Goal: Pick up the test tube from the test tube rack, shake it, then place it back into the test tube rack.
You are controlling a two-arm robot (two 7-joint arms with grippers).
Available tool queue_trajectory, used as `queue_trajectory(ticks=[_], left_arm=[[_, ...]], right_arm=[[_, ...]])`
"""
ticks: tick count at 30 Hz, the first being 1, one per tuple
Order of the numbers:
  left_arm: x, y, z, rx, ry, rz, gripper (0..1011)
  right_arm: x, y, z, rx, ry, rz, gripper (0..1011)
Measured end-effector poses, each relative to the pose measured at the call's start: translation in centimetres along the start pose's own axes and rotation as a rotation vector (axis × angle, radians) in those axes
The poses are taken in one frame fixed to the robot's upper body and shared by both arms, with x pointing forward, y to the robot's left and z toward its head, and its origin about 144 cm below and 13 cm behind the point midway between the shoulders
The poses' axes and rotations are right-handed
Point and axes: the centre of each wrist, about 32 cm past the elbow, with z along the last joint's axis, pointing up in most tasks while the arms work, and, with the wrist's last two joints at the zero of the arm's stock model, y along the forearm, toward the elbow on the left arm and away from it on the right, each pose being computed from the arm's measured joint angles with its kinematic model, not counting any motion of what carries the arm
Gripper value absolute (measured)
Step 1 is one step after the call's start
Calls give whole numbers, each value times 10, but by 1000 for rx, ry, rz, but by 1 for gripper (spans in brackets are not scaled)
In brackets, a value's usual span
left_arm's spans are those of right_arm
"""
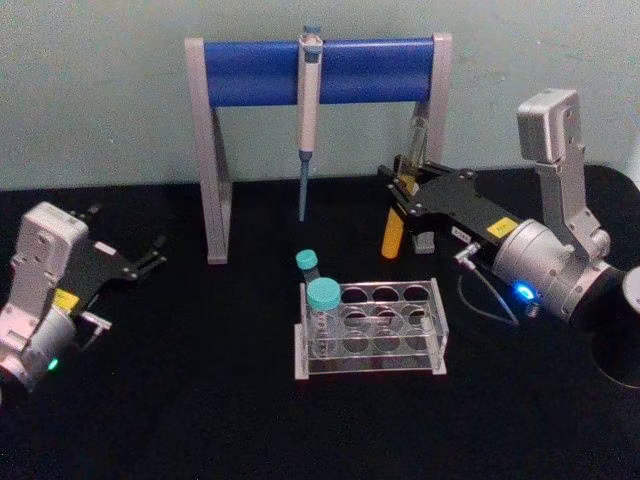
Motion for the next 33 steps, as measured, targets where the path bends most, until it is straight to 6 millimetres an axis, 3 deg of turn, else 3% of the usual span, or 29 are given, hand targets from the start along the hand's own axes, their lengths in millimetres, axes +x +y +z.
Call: queue_trajectory(ticks=[8, 17, 25, 33], left_arm=[[0, 0, 0, 0, 0, 0, 1001], [0, 0, 0, 0, 0, 0, 1001], [0, 0, 0, 0, 0, 0, 1001], [0, 0, 0, 0, 0, 0, 1001]], right_arm=[[2, -6, 0, -7, -9, -17, 232], [4, -25, -1, -37, -24, -19, 230], [-2, -49, -1, -61, -34, 65, 232], [-12, -51, -1, -59, -5, 159, 232]])
